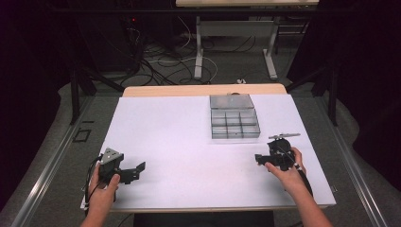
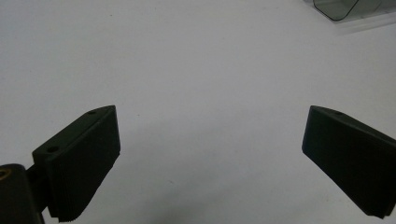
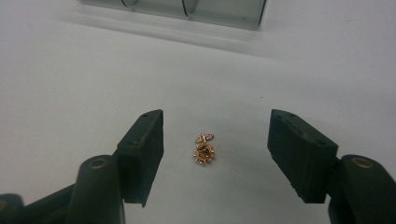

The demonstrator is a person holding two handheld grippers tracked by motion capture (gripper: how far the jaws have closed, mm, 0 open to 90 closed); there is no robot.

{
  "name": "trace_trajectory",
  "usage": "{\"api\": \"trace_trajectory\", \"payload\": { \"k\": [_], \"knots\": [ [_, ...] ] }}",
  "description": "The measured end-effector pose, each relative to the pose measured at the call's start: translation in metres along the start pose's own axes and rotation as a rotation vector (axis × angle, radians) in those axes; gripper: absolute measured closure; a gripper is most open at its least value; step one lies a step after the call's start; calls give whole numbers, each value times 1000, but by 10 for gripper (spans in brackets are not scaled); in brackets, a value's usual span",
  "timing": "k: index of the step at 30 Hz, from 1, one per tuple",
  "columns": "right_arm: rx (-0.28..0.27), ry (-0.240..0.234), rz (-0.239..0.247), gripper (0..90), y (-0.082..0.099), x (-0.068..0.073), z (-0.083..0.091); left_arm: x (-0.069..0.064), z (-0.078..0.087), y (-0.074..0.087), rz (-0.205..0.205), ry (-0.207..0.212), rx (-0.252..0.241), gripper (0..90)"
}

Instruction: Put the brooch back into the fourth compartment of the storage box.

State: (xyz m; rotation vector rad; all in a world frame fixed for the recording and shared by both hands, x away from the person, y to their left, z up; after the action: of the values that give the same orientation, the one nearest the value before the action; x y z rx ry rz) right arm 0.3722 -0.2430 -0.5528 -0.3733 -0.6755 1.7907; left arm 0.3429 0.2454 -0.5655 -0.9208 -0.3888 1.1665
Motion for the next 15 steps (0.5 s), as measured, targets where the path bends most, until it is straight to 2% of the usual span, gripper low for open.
{"api": "trace_trajectory", "payload": {
  "k": [5, 10, 15],
  "knots": [
    [60, 1, -33, 469, -2, -1, -1, 0, 0, 0, 0, 2, 3, 48],
    [107, 17, -33, 535, -5, 1, -5, 0, -1, 0, 1, 4, 6, 50],
    [148, 8, -16, 579, -6, 3, -12, 0, -1, 1, 0, 8, 8, 50]
  ]
}}
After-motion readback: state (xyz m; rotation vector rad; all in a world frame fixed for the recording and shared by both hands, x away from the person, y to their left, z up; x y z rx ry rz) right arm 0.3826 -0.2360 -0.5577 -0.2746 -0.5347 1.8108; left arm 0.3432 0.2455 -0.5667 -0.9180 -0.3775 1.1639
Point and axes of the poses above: each handheld gripper's, and its own axes: z roughly backward along the jaws, y roughly out of its underside, x roughly to its left, the point moved 5 cm from there along -z, roughly forward along the jaws, and after that the axes turned 5 degrees about z, right-handed, at the moved point
